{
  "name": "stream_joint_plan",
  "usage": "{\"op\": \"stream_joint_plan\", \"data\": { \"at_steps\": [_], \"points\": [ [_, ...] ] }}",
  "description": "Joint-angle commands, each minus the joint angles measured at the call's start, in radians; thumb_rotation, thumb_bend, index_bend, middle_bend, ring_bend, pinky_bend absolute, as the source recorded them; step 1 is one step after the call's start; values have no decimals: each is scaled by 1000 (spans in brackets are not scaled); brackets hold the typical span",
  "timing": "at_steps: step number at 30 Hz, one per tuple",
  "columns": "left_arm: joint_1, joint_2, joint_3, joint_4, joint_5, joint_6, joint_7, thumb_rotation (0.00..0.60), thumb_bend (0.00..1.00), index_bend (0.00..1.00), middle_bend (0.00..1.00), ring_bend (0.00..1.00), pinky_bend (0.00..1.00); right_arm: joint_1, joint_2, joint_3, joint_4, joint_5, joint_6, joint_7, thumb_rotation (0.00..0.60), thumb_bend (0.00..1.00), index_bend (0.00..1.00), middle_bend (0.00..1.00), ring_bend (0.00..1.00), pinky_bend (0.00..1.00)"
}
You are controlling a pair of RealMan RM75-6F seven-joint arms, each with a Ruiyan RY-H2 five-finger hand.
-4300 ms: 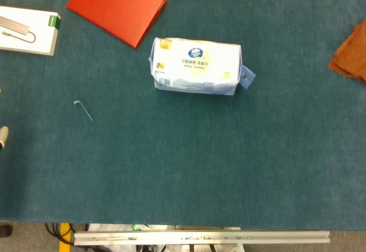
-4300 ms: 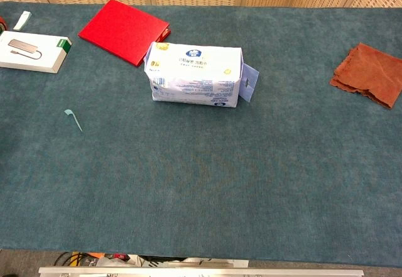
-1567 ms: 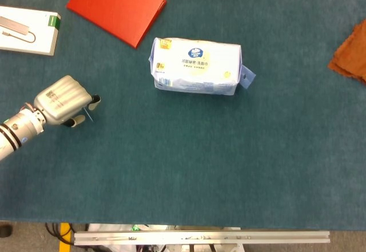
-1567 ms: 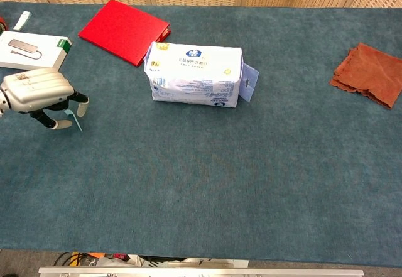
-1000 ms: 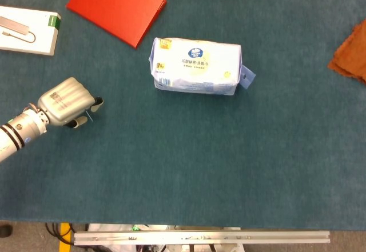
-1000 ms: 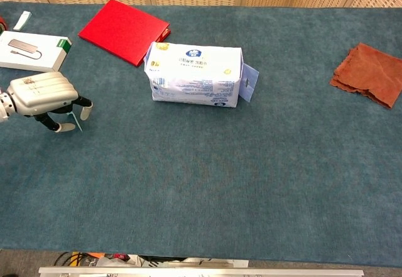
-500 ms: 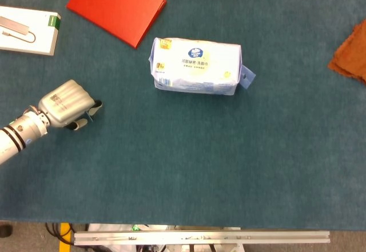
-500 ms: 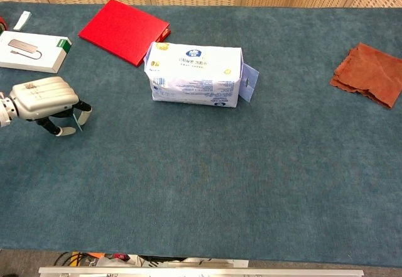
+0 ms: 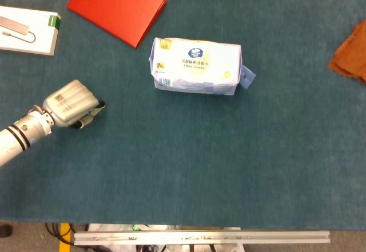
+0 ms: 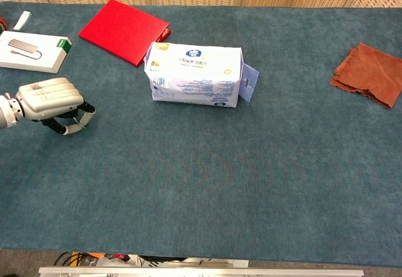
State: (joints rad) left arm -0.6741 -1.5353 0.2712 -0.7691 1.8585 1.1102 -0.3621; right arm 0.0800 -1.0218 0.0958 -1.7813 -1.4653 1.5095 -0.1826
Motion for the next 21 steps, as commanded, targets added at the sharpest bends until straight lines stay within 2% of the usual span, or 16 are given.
{"op": "stream_joint_plan", "data": {
  "at_steps": [1, 7, 12, 15, 21],
  "points": [
    [-1, -1, -1, -1, -3, -1, 1, 600, 406, 571, 1000, 1000, 977, -1, 1, 0, 1, 0, 1, 3, 600, 299, 161, 269, 219, 257],
    [-4, 9, -5, -17, -14, -4, 8, 600, 405, 574, 1000, 1000, 977, -3, 1, 1, 7, -2, 4, 12, 600, 298, 161, 269, 219, 257],
    [-11, 56, -24, -91, -30, 21, 6, 600, 405, 574, 1000, 1000, 977, -1, 2, 4, 18, -8, 6, 29, 600, 298, 161, 269, 219, 257],
    [-23, 111, -42, -178, -47, 30, -6, 600, 405, 573, 1000, 1000, 977, 6, 6, 8, 24, -11, -1, 37, 600, 298, 162, 269, 219, 257],
    [-61, 254, -89, -424, -98, 12, -23, 600, 405, 570, 1000, 1000, 977, 26, 17, 18, 30, -26, -16, 51, 600, 298, 162, 269, 219, 257]
  ]
}}
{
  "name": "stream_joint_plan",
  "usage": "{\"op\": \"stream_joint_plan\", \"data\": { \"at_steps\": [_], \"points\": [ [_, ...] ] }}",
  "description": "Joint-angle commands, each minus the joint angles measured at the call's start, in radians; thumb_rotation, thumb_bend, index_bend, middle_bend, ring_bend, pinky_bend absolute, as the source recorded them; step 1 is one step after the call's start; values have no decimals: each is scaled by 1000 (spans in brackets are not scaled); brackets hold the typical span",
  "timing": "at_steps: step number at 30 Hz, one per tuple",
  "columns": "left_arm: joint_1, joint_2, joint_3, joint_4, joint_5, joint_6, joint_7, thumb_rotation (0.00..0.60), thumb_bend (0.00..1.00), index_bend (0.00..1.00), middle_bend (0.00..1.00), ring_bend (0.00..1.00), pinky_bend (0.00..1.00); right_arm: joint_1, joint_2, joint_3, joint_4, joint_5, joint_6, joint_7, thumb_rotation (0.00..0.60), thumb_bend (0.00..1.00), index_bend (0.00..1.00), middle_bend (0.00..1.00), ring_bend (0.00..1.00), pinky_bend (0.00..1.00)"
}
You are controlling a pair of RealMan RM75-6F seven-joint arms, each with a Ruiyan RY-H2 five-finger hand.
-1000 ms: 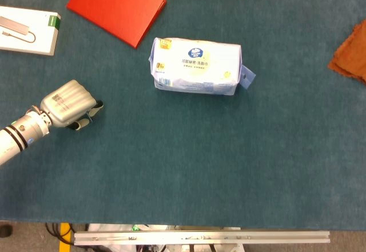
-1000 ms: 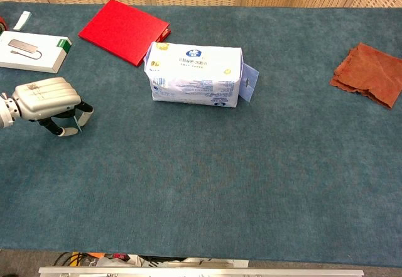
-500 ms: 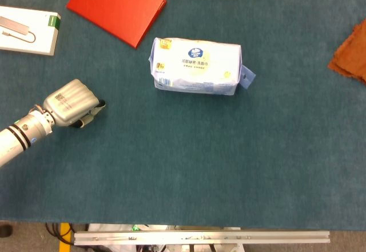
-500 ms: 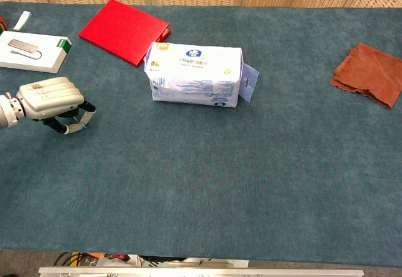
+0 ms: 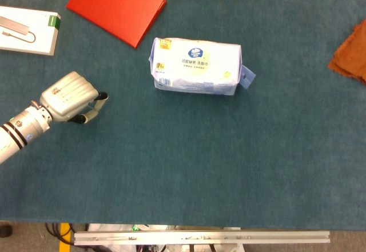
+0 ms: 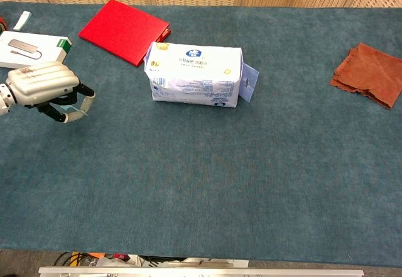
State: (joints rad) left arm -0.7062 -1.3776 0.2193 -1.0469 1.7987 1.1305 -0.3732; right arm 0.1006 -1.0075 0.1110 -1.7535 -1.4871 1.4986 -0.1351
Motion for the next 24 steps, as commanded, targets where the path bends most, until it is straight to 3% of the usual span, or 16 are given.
{"op": "stream_joint_plan", "data": {
  "at_steps": [1, 10, 19, 24],
  "points": [
    [-34, 114, -46, -178, -46, -10, -9, 600, 405, 571, 1000, 1000, 977, 9, 4, 3, 3, -6, -10, 5, 600, 298, 161, 269, 219, 257],
    [-92, 199, -128, -418, -121, -90, -8, 600, 405, 577, 1000, 1000, 974, 31, 10, 3, 4, -26, -30, 17, 600, 298, 161, 269, 219, 257],
    [-175, 188, -202, -495, -180, -213, -8, 600, 406, 576, 1000, 1000, 974, 32, 21, 7, -9, -26, -21, 8, 600, 298, 161, 269, 219, 257],
    [-230, 161, -252, -516, -270, -327, -16, 600, 406, 571, 1000, 1000, 974, 34, 26, 6, -17, -23, -25, -1, 600, 298, 161, 269, 219, 257]
  ]
}}
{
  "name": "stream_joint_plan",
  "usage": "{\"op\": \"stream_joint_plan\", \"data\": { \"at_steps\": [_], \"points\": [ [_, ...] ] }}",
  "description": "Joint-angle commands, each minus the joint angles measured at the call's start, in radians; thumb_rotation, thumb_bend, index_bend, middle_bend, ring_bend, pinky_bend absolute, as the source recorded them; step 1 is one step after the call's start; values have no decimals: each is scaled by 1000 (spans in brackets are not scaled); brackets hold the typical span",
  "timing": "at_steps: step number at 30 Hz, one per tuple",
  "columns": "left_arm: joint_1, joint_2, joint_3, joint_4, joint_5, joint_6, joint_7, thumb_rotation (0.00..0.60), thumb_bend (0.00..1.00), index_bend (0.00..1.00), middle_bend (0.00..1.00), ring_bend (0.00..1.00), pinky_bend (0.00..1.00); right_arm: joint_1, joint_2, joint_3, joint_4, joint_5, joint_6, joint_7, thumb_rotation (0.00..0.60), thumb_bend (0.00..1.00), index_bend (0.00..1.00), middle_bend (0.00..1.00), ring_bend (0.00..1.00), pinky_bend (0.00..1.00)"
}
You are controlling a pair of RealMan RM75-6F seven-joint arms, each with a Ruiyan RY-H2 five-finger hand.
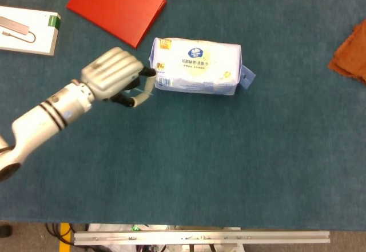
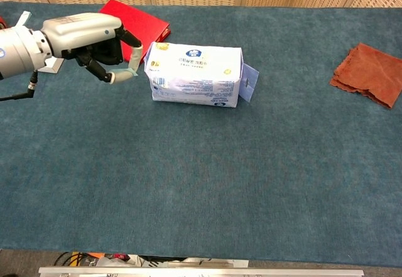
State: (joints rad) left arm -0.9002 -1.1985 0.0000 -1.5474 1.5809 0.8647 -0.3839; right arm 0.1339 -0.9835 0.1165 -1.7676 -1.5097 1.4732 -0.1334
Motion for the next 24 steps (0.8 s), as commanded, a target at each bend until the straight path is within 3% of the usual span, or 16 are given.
{"op": "stream_joint_plan", "data": {
  "at_steps": [1, 13, 24],
  "points": [
    [-45, -23, -41, -18, -67, -79, -6, 600, 406, 571, 1000, 1000, 974, 1, 3, 0, -4, -1, 0, -3, 600, 298, 161, 269, 219, 257],
    [-140, -107, -142, 24, -268, -254, 21, 600, 405, 568, 1000, 1000, 974, 5, 6, -4, -7, 6, -11, -2, 600, 298, 161, 269, 219, 257],
    [-197, -208, -185, 129, -439, -325, 108, 600, 405, 566, 1000, 1000, 974, 9, 4, -7, -14, 7, -15, -10, 600, 298, 162, 269, 219, 257]
  ]
}}
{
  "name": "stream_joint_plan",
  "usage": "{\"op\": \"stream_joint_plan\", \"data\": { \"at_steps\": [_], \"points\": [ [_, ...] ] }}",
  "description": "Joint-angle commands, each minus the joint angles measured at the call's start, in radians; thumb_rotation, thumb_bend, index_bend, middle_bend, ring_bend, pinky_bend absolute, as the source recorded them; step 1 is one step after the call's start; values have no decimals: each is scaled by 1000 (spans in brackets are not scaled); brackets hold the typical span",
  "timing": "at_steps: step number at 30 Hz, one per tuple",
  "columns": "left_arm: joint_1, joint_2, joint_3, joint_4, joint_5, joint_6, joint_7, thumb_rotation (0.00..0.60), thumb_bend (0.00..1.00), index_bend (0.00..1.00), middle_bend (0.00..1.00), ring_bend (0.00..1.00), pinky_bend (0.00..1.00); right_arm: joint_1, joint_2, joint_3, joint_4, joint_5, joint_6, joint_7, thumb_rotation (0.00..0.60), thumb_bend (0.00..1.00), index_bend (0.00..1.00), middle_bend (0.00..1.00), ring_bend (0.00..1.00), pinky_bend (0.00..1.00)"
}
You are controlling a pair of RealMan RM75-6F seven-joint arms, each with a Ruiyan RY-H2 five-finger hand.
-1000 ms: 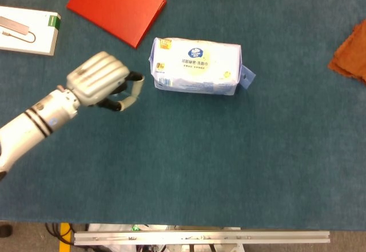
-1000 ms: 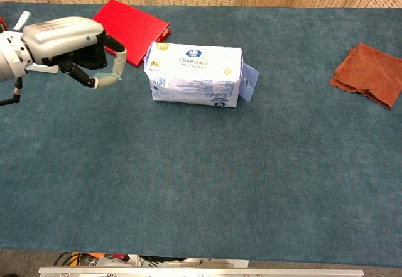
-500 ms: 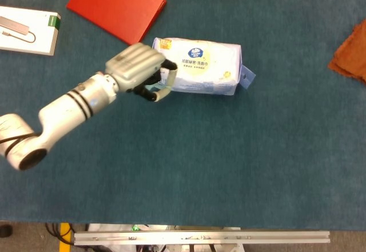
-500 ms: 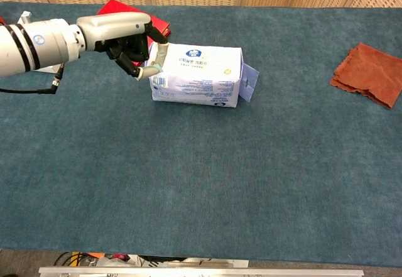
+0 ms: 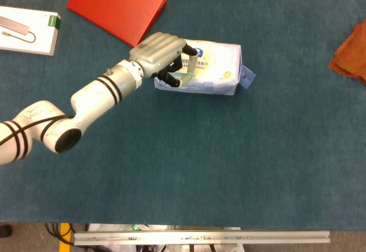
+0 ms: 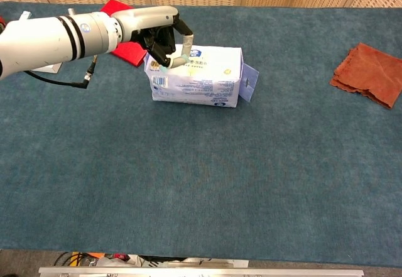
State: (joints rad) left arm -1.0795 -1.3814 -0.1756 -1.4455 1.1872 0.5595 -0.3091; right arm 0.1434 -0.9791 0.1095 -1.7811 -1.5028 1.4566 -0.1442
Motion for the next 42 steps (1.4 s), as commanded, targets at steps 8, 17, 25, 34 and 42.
{"op": "stream_joint_plan", "data": {
  "at_steps": [8, 17, 25, 34, 42],
  "points": [
    [-65, -81, -16, 85, -213, -47, 134, 600, 405, 564, 1000, 1000, 974, -13, 5, -6, 1, 0, 16, 11, 600, 298, 161, 269, 219, 257],
    [-100, -104, -9, 118, -329, -56, 211, 600, 405, 559, 1000, 1000, 974, -23, 7, -10, 14, 2, 24, 31, 600, 298, 162, 269, 221, 257],
    [-110, -96, -1, 125, -356, -79, 235, 600, 405, 546, 1000, 1000, 974, -26, 7, -11, 21, 3, 27, 38, 600, 298, 162, 269, 221, 257],
    [-114, -101, -7, 141, -361, -81, 245, 600, 405, 538, 1000, 1000, 974, -29, 9, -13, 19, -6, 33, 38, 600, 298, 161, 269, 223, 257],
    [-122, -112, -11, 158, -376, -81, 256, 600, 405, 506, 1000, 1000, 974, -32, 10, -14, 20, -5, 36, 36, 600, 298, 162, 269, 223, 257]
  ]
}}
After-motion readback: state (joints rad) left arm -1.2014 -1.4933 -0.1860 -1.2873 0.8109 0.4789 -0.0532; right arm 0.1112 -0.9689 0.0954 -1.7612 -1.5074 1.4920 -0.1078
